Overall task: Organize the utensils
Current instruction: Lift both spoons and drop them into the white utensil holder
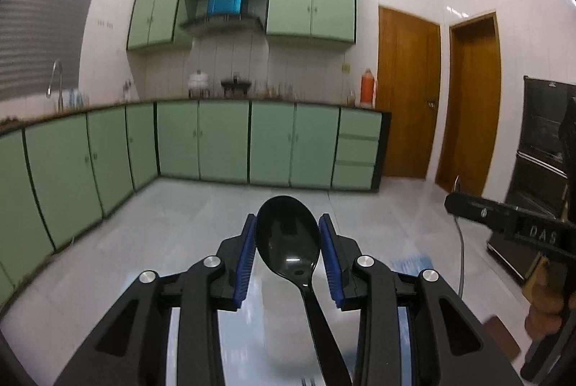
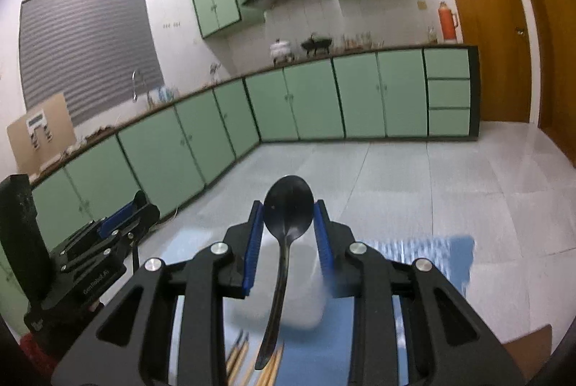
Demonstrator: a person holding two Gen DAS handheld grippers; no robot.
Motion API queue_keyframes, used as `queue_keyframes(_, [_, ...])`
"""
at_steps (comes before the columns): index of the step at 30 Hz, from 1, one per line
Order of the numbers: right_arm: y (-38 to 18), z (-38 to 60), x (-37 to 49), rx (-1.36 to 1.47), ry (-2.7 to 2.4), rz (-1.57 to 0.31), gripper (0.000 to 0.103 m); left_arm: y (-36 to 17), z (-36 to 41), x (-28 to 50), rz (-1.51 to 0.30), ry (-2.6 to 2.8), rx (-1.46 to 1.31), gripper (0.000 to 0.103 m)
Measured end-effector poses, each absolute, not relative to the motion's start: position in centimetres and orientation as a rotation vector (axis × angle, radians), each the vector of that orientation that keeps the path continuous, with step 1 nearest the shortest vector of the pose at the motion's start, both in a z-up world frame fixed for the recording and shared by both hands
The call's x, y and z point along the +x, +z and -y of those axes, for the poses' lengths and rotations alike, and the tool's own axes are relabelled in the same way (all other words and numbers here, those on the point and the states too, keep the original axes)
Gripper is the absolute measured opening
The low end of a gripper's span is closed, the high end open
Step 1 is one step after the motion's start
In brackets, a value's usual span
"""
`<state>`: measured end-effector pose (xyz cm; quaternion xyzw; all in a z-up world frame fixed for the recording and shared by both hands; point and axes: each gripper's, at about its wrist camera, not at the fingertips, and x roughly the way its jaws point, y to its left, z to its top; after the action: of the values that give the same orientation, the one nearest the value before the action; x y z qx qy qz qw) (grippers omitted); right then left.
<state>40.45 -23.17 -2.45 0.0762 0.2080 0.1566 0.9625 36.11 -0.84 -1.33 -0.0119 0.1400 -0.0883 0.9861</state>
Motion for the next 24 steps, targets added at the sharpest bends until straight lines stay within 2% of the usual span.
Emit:
queue_keyframes(10, [-4.8, 21.9, 48.7, 0.114, 0.214, -0.407, 0.027, -2.9, 1.9, 43.8, -0.251, -0.112, -0.004, 0.034])
queue_keyframes(18, [-8.8, 21.1, 49.3, 0.092, 0.212, -0.457, 0.027, -6.3, 1.3, 44.5, -0.317, -0.126, -0.014, 0.035])
queue_keyframes(24, [-10.1, 21.2, 48.2, 0.102, 0.272, -0.511, 0.031, -6.8, 0.5, 43.2, -0.347, -0.157, -0.025, 0.036])
